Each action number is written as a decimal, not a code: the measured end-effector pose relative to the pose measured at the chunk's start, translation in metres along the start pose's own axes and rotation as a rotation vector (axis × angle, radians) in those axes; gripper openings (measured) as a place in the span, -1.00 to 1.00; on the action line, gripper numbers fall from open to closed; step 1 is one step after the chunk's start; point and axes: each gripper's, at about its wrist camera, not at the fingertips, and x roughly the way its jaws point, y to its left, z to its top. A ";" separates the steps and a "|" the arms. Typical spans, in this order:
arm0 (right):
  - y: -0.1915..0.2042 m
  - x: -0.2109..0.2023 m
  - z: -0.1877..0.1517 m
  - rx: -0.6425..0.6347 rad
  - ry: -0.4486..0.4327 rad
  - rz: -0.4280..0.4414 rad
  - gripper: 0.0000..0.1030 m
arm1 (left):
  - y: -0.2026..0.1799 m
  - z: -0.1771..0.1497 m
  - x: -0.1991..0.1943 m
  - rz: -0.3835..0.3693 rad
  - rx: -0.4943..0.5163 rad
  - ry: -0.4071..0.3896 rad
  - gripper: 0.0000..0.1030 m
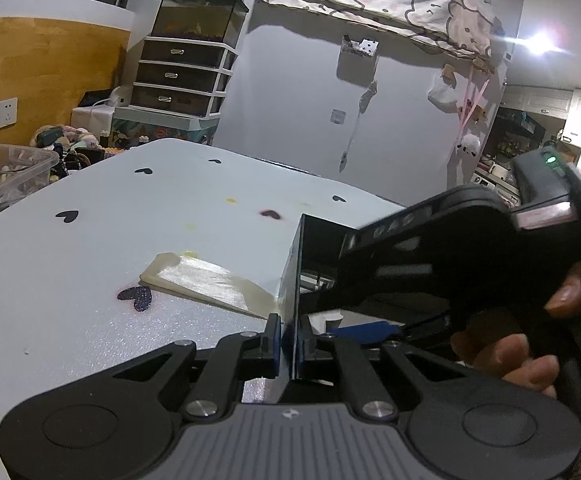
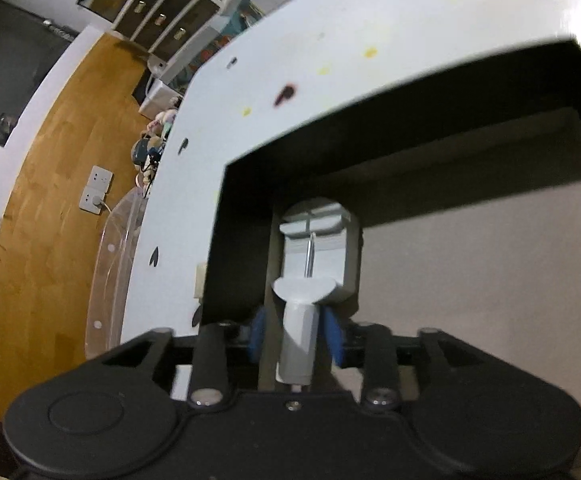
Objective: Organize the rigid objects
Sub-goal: 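Carry the white-grey plastic tool into the black box and open the right tool, then grasp the light wooden oval block with the right tool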
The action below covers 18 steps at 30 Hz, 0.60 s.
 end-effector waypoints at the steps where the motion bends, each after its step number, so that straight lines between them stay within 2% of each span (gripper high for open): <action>1: -0.002 -0.005 0.001 -0.013 -0.010 0.007 -0.08 | 0.000 0.000 0.000 0.001 0.001 0.002 -0.85; 2: -0.002 -0.009 0.001 -0.029 -0.019 0.017 0.01 | 0.000 0.001 0.000 0.001 0.002 0.004 -0.85; 6: -0.001 -0.037 -0.003 -0.126 -0.069 0.043 0.10 | -0.001 0.003 0.001 0.006 0.005 0.006 -0.85; 11: -0.010 -0.086 -0.011 -0.274 -0.200 0.079 0.13 | -0.006 0.009 0.000 0.019 0.034 -0.003 -0.86; 18: -0.043 -0.152 -0.028 -0.444 -0.395 0.028 0.14 | -0.011 0.014 0.001 0.026 0.047 0.005 -0.88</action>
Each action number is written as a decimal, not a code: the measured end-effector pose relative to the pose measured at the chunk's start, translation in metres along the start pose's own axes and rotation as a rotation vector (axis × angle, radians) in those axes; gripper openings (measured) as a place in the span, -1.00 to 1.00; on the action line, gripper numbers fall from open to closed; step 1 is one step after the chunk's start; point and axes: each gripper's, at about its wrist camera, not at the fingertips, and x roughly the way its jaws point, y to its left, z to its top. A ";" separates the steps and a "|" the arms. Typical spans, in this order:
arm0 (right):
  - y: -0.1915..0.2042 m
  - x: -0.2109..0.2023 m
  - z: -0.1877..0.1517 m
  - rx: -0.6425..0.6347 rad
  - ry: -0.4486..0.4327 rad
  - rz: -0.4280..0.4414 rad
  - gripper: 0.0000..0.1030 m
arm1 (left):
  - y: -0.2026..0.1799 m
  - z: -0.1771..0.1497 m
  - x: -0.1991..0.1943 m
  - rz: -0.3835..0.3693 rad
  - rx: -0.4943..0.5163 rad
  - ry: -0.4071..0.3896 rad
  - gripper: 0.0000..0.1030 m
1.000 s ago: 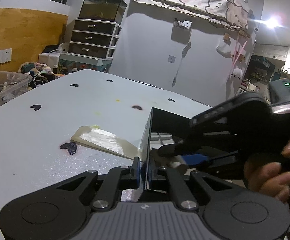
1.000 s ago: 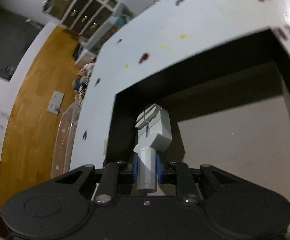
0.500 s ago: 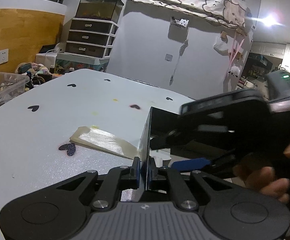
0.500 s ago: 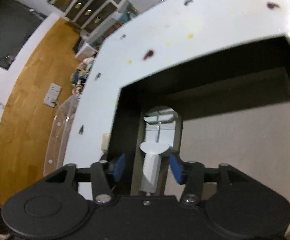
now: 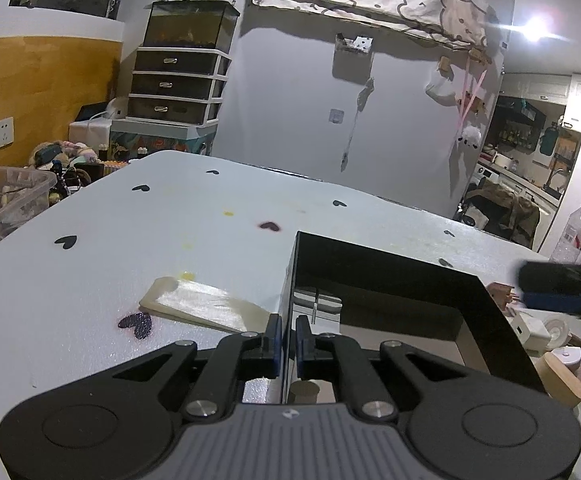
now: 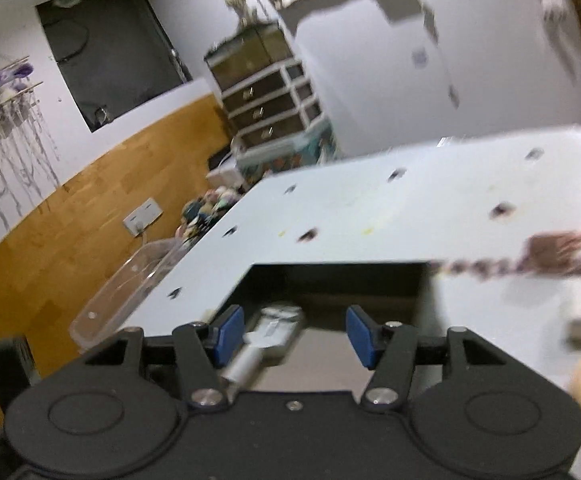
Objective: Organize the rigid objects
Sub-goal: 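Grasp the light wooden oval block with the right tool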
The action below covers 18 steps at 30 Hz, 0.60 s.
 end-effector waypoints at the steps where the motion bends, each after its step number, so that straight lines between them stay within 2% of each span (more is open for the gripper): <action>1: -0.006 -0.010 -0.003 -0.015 -0.024 -0.015 0.14 | 0.001 0.000 0.000 -0.001 -0.001 0.001 -0.89; 5: -0.034 -0.047 -0.019 -0.039 -0.082 -0.099 0.12 | 0.003 0.000 0.001 -0.005 -0.014 0.000 -0.92; 8: -0.053 -0.066 -0.034 -0.072 -0.106 -0.209 0.10 | 0.001 0.000 0.002 0.004 -0.007 -0.003 -0.92; 11: -0.071 -0.075 -0.046 -0.098 -0.095 -0.318 0.08 | -0.001 0.000 0.003 0.011 -0.003 -0.001 -0.92; 18: -0.105 -0.078 -0.066 -0.069 -0.048 -0.471 0.02 | 0.000 0.001 0.004 0.015 -0.010 0.007 -0.91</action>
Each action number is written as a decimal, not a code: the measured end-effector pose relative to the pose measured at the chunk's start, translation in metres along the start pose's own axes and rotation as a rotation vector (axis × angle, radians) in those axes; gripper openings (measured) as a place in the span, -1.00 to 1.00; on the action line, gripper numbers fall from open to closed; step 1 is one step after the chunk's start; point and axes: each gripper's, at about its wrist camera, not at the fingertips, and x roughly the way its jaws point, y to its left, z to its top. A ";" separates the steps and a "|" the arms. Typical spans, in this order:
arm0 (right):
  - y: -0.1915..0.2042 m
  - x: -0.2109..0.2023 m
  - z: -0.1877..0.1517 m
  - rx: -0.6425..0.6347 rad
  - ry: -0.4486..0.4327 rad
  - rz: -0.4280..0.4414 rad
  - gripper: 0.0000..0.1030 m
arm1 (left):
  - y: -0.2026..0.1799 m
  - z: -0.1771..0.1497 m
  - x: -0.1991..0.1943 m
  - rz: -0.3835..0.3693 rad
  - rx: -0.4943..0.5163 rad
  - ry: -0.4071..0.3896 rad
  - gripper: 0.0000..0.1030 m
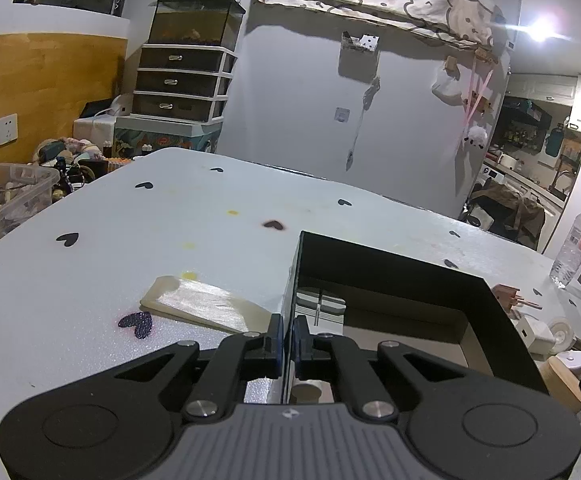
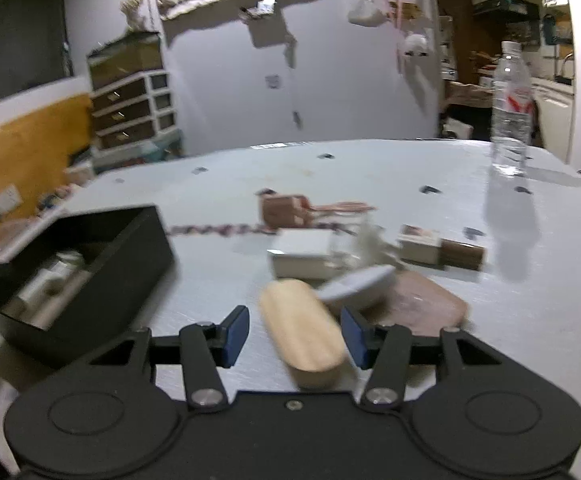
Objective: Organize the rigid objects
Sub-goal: 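Grasp the light wooden oval block with the right tool, then lower the wooden oval block into the black box and release it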
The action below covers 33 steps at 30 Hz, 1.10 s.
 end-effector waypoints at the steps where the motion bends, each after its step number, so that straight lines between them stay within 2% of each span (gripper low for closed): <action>1: -0.001 0.003 -0.002 -0.013 0.005 -0.010 0.02 | 0.000 0.000 0.000 -0.001 -0.001 0.000 -0.91; 6: 0.000 0.013 -0.008 -0.032 0.049 0.015 0.04 | 0.000 0.000 0.000 -0.001 -0.001 0.000 -0.91; 10: 0.014 0.010 -0.008 -0.044 0.086 0.120 0.00 | 0.000 0.000 0.000 -0.002 -0.001 0.001 -0.91; 14: 0.016 0.021 -0.001 0.006 0.105 0.074 0.00 | 0.001 -0.001 0.000 -0.011 -0.006 0.000 -0.91; 19: 0.008 0.040 0.010 0.132 0.138 0.075 -0.07 | 0.002 -0.001 0.001 -0.010 -0.004 0.000 -0.91; 27: 0.009 0.049 0.011 0.142 0.137 0.052 -0.16 | 0.003 -0.001 0.002 -0.010 0.000 -0.001 -0.91; 29: 0.009 0.044 0.012 0.192 0.129 0.085 -0.16 | 0.002 0.000 0.002 -0.009 -0.001 -0.001 -0.91; 33: 0.020 0.026 0.027 0.251 0.072 0.205 -0.16 | 0.002 0.001 0.003 0.000 0.001 -0.006 -0.91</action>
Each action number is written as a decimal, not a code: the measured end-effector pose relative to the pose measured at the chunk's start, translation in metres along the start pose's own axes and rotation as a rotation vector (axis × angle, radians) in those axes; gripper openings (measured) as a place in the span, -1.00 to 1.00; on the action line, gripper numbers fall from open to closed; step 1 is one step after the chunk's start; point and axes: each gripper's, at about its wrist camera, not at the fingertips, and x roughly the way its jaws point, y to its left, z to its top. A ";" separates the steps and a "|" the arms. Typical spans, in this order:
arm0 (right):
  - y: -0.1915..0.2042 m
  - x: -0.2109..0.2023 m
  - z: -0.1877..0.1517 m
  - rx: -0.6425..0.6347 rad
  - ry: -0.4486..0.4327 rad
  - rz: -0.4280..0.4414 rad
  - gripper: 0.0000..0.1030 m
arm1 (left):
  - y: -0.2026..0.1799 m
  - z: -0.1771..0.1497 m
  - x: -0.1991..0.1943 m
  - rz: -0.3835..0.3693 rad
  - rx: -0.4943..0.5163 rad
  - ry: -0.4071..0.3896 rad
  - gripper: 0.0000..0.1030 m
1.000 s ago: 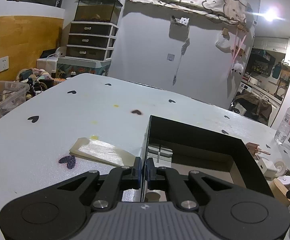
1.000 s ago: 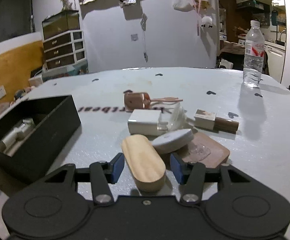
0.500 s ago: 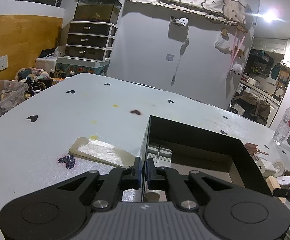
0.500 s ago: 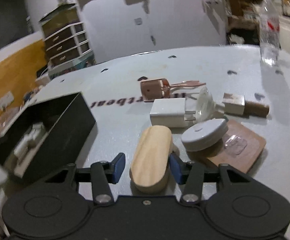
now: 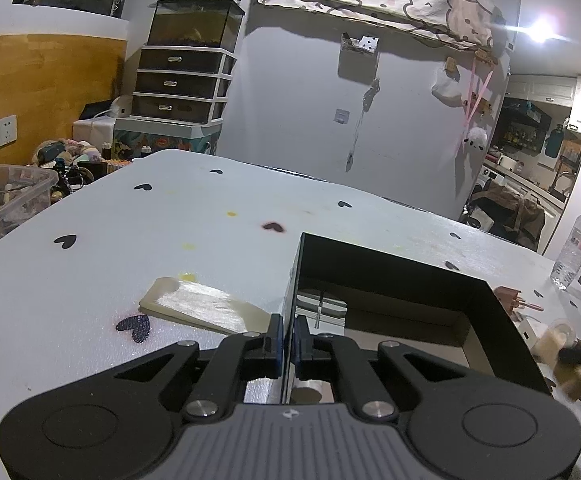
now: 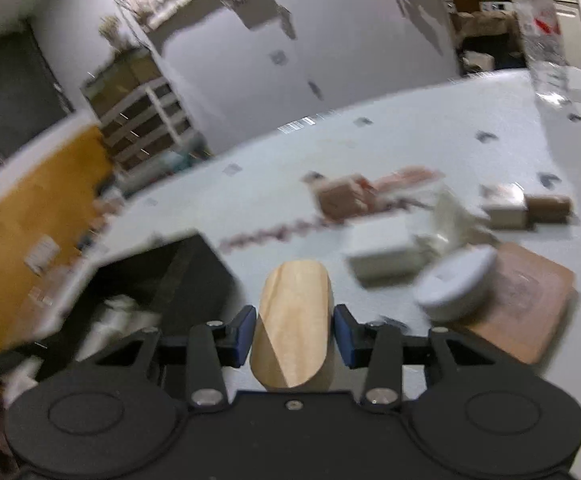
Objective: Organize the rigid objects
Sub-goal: 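Lower the wooden oval block into the black box and release it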
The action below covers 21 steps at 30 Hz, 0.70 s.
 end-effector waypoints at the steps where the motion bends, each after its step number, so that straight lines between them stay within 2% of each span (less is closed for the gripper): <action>1: 0.009 -0.004 0.004 -0.004 -0.015 0.030 -0.16 | 0.000 0.000 0.000 0.001 0.000 0.000 -0.91; 6: 0.052 -0.007 0.022 -0.021 -0.010 0.153 -0.16 | 0.000 0.000 0.001 -0.002 -0.007 0.002 -0.91; 11: 0.100 0.024 0.032 -0.039 0.100 0.204 -0.16 | 0.001 0.000 0.001 -0.005 -0.006 0.002 -0.91; 14: 0.127 0.052 0.031 -0.056 0.178 0.180 -0.16 | 0.002 0.000 0.000 -0.017 -0.012 0.000 -0.91; 17: 0.151 0.079 0.024 -0.103 0.205 0.112 -0.16 | 0.006 -0.001 0.000 -0.033 -0.024 -0.002 -0.90; 21: 0.164 0.108 0.014 -0.107 0.256 0.037 -0.16 | 0.008 0.000 0.001 -0.049 -0.024 0.003 -0.90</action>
